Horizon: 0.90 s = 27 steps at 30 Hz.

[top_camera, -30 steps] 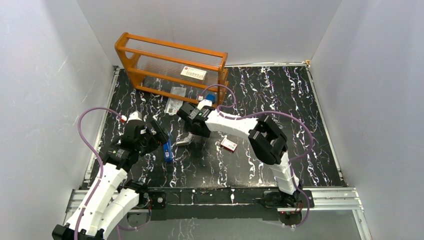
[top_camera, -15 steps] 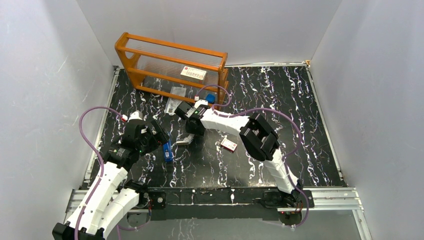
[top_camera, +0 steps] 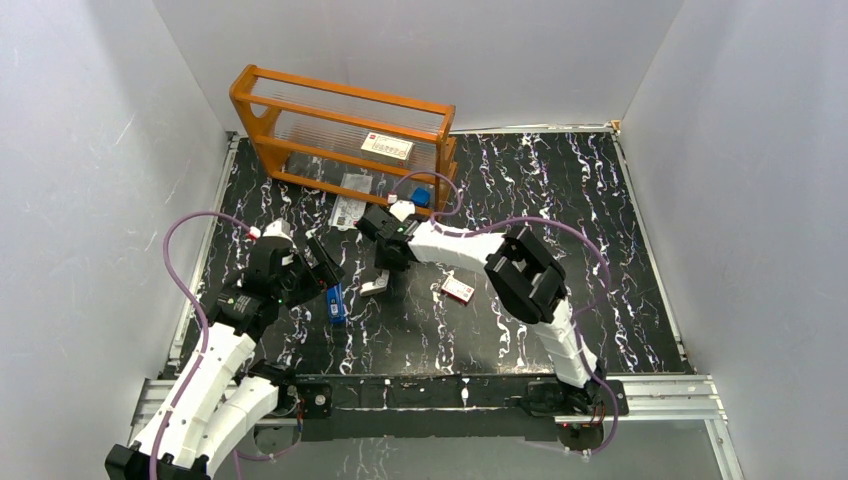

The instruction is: Load the staples into the stapler

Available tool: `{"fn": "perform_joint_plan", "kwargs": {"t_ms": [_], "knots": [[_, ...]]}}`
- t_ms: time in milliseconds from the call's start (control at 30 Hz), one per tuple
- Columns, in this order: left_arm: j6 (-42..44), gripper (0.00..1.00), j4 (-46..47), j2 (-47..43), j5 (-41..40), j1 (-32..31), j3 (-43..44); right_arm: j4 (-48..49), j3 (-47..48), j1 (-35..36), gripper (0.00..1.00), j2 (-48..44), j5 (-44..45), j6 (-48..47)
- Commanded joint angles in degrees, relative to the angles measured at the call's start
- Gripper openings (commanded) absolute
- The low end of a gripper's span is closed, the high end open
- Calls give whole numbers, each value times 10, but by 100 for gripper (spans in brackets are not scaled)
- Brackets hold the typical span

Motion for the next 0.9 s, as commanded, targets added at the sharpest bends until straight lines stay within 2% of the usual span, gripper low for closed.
{"fn": "perform_joint_plan", "kwargs": {"t_ms": [0,167,267,433,500,700,867], "knots": [[7,84,26,0,67,2,-4,168,-114,-7,30,-94,3,-93],[11,84,62,12,150,2,-19,379,-280,-23,30,-185,-52,-194],[13,84,82,37,197,3,-29,471,-346,-29,29,-224,-86,-238],[23,84,133,92,278,2,-45,591,-427,-55,29,-275,-186,-251],[21,85,167,109,311,0,-53,650,-454,-69,29,-291,-253,-238],[-30,86,246,149,321,-24,-55,729,-504,-77,29,-323,-334,-205],[-40,86,265,201,252,-82,-40,773,-528,-77,29,-322,-349,-170]]}}
